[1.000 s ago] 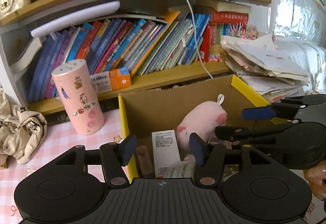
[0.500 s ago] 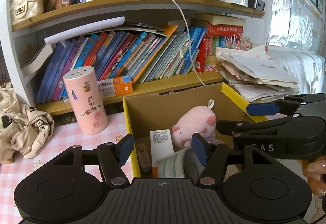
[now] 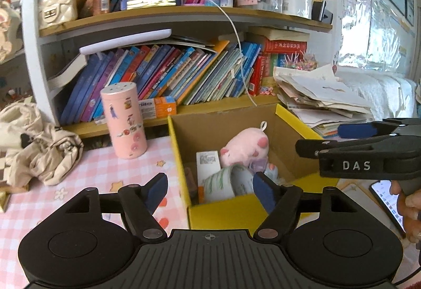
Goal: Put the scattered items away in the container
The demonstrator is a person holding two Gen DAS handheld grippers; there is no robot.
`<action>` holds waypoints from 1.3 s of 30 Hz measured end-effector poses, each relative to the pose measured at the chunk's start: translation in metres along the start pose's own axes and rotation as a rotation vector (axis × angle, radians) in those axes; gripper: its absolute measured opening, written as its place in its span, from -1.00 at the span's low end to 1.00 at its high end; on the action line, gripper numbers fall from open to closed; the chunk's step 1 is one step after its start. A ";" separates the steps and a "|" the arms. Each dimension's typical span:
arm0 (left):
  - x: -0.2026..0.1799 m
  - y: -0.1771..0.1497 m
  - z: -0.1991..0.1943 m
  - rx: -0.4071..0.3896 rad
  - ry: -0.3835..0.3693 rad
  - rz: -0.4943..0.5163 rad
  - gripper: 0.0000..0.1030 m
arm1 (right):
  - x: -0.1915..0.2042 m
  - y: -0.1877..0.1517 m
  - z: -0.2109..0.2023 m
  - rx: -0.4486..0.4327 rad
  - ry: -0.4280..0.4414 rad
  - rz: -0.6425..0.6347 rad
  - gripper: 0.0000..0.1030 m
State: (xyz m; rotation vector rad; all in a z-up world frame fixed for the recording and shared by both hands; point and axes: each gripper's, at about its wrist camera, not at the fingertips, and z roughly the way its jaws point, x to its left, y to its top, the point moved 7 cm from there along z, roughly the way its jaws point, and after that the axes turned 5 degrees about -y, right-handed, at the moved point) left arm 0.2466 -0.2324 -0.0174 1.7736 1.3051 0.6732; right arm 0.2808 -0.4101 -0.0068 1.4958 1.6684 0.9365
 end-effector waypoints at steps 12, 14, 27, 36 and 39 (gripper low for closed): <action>0.015 -0.031 -0.041 0.014 0.023 -0.026 0.57 | 0.016 -0.033 -0.038 0.007 -0.111 0.000 0.85; 0.017 -0.036 -0.046 0.018 0.025 -0.030 0.57 | 0.021 -0.037 -0.043 0.013 -0.117 -0.004 0.87; 0.043 -0.055 -0.075 0.009 0.083 -0.046 0.68 | 0.049 -0.060 -0.060 0.058 -0.164 0.002 1.00; 0.067 -0.072 -0.097 0.028 0.122 -0.064 0.80 | 0.080 -0.069 -0.064 0.086 -0.132 0.005 1.00; 0.076 -0.076 -0.104 0.029 0.135 -0.075 0.83 | 0.097 -0.072 -0.066 0.092 -0.110 -0.019 1.00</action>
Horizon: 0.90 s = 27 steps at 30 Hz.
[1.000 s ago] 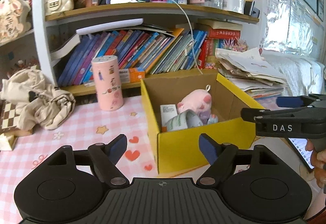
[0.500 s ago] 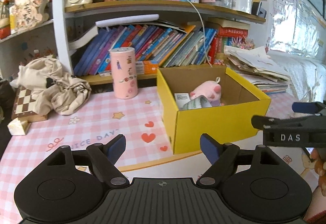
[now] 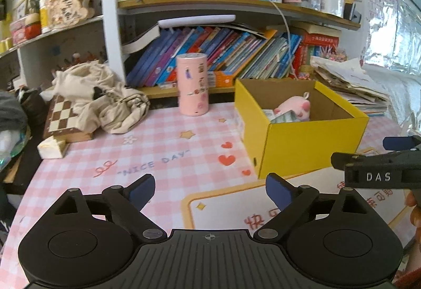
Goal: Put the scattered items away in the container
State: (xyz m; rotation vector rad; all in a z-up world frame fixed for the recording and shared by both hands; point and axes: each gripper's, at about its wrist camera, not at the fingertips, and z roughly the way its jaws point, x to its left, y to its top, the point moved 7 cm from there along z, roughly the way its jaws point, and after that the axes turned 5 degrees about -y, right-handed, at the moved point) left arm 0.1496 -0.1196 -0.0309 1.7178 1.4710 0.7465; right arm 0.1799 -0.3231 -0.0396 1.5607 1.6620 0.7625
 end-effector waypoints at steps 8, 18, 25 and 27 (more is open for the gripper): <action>0.021 -0.014 -0.012 0.020 0.034 -0.014 0.89 | 0.031 -0.003 -0.006 0.002 0.032 -0.031 1.00; 0.052 -0.024 -0.022 0.032 0.073 -0.067 0.90 | 0.061 -0.007 -0.011 0.009 0.063 -0.073 1.00; 0.058 -0.028 -0.024 0.039 0.073 -0.078 0.90 | 0.066 -0.008 -0.012 0.020 0.061 -0.071 1.00; 0.058 -0.029 -0.024 0.040 0.069 -0.077 0.90 | 0.066 -0.009 -0.013 0.022 0.058 -0.071 1.00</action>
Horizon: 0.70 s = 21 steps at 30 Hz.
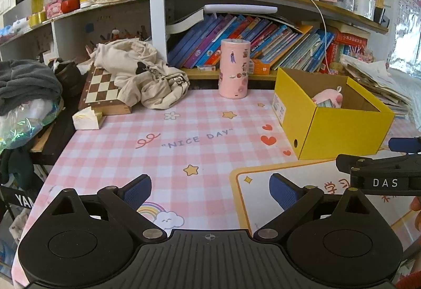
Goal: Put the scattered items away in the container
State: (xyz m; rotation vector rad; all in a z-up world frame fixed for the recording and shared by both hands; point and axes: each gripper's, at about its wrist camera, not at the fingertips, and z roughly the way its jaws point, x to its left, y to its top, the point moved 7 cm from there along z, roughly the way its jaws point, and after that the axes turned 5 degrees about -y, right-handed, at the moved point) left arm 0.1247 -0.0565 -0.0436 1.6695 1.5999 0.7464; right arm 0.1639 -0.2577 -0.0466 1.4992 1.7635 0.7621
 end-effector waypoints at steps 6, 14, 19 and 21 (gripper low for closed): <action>-0.001 -0.001 0.001 0.005 -0.005 0.004 0.91 | 0.000 -0.002 -0.001 0.004 -0.003 0.002 1.00; -0.002 -0.001 0.001 0.010 -0.006 0.010 0.91 | 0.000 -0.002 -0.001 0.001 -0.002 0.005 1.00; -0.002 0.000 0.001 0.010 -0.005 0.009 0.91 | -0.001 -0.001 -0.002 -0.002 -0.003 0.006 1.00; -0.003 -0.001 0.002 0.013 -0.003 0.009 0.91 | -0.002 -0.002 -0.002 -0.002 -0.004 0.006 1.00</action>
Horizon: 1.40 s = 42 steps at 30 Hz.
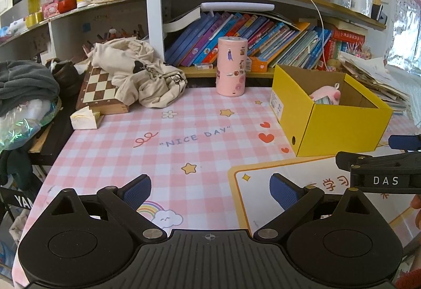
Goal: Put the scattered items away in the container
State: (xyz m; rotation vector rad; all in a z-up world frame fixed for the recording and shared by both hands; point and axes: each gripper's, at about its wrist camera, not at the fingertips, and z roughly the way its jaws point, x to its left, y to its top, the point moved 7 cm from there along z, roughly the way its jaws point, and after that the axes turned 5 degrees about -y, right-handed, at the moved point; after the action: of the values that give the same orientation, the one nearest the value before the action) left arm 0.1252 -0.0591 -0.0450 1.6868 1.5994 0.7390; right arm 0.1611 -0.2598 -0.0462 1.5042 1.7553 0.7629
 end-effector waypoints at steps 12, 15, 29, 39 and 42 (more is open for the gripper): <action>0.000 -0.001 -0.003 0.005 0.008 -0.003 0.96 | 0.000 -0.002 -0.002 0.005 0.005 0.001 1.00; 0.000 -0.002 -0.005 0.001 0.012 -0.003 1.00 | 0.001 -0.003 -0.003 0.004 0.007 0.001 1.00; 0.001 -0.004 -0.007 0.011 0.007 -0.021 1.00 | 0.008 -0.004 -0.007 0.005 -0.003 0.008 1.00; -0.001 -0.007 -0.007 0.017 0.007 -0.029 1.00 | 0.004 -0.006 -0.007 0.003 0.005 0.004 1.00; -0.001 -0.008 -0.007 0.018 0.005 -0.029 1.00 | 0.003 -0.006 -0.007 0.004 0.006 0.004 1.00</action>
State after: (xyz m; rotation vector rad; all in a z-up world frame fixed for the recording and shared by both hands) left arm 0.1148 -0.0597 -0.0470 1.6723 1.6355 0.7171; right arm 0.1515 -0.2576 -0.0474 1.5100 1.7601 0.7664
